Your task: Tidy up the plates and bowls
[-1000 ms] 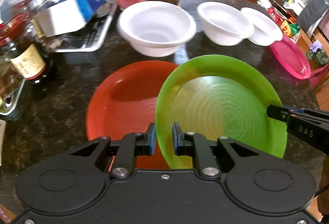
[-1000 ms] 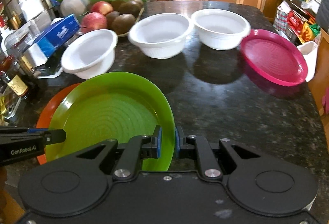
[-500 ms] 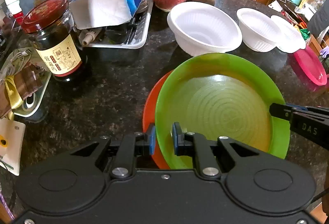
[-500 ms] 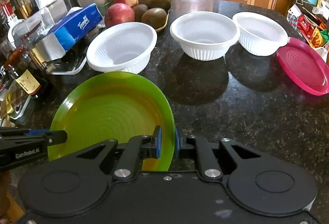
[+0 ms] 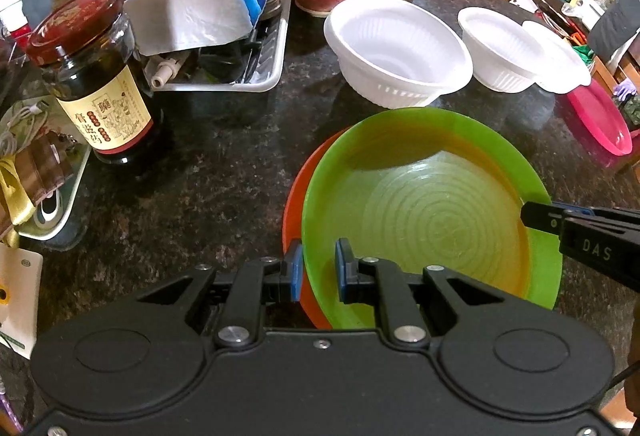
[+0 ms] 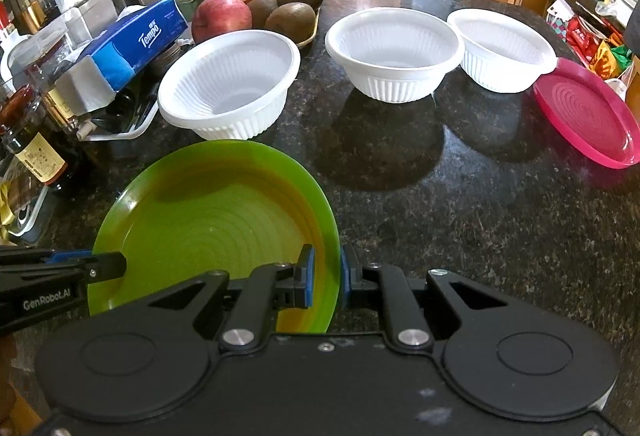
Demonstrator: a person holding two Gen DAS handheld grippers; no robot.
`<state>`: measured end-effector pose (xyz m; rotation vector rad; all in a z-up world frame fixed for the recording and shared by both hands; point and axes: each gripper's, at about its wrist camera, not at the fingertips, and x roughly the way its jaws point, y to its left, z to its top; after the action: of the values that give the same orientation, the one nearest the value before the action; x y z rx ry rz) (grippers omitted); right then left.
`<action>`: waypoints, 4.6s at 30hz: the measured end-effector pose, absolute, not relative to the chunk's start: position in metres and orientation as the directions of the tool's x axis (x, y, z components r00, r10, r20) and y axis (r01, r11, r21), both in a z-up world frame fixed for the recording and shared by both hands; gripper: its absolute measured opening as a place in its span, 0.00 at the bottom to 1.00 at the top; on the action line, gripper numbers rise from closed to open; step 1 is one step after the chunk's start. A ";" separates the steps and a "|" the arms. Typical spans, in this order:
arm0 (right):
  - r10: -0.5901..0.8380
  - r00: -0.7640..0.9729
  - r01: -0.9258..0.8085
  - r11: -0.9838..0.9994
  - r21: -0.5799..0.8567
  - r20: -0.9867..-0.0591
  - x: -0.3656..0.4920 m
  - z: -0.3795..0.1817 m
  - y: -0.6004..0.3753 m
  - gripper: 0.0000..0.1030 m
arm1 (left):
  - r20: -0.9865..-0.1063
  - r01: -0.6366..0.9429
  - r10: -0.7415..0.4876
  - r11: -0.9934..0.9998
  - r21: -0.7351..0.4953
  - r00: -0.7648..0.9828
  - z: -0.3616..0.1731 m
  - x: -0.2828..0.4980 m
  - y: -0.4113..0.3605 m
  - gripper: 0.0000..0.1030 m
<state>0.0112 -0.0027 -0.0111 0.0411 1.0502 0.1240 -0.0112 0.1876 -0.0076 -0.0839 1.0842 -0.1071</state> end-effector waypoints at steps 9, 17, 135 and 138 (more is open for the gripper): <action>0.130 0.503 -0.085 0.991 0.101 -0.854 0.010 -0.011 -0.002 0.23 | -0.880 0.051 -0.138 0.990 -0.129 0.454 -0.009 -0.011 0.188 0.21; 0.140 0.504 -0.092 0.990 0.108 -0.852 0.009 -0.011 -0.003 0.23 | -0.872 0.036 -0.143 0.989 -0.143 0.468 -0.005 -0.013 0.193 0.22; -0.041 0.537 0.061 0.998 -0.010 -0.842 0.133 -0.043 -0.334 0.16 | -0.878 0.285 -0.264 0.946 -0.155 0.400 -0.022 0.130 -0.128 0.20; -0.040 0.524 0.072 0.997 -0.003 -0.850 0.116 -0.040 -0.326 0.16 | -0.888 0.302 -0.263 0.941 -0.150 0.378 -0.020 0.118 -0.119 0.20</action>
<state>0.1162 -0.3255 -0.0401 0.0336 1.0166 -0.0669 0.1183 -0.1188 -0.0199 0.0392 1.1265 -0.3615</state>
